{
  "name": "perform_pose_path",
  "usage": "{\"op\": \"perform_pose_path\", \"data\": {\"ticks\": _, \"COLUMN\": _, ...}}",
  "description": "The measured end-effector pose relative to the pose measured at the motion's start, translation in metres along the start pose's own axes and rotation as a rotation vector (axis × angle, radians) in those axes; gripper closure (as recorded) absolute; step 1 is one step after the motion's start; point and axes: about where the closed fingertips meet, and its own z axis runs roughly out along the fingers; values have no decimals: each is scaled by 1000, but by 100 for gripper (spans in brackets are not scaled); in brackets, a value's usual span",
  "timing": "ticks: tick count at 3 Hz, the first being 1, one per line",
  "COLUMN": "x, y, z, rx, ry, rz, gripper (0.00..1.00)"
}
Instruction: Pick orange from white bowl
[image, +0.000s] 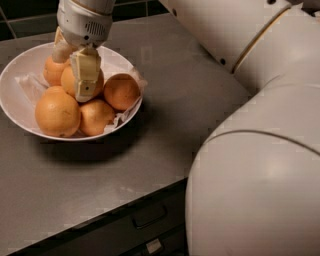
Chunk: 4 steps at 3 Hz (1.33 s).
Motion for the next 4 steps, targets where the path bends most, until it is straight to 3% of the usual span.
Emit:
{"op": "perform_pose_path", "data": {"ticks": 3, "x": 25, "y": -2, "z": 5, "rx": -39, "ry": -3, "rz": 31, "gripper": 24}}
{"op": "perform_pose_path", "data": {"ticks": 4, "x": 30, "y": -4, "z": 8, "rx": -47, "ry": -6, "rz": 39, "gripper": 30}}
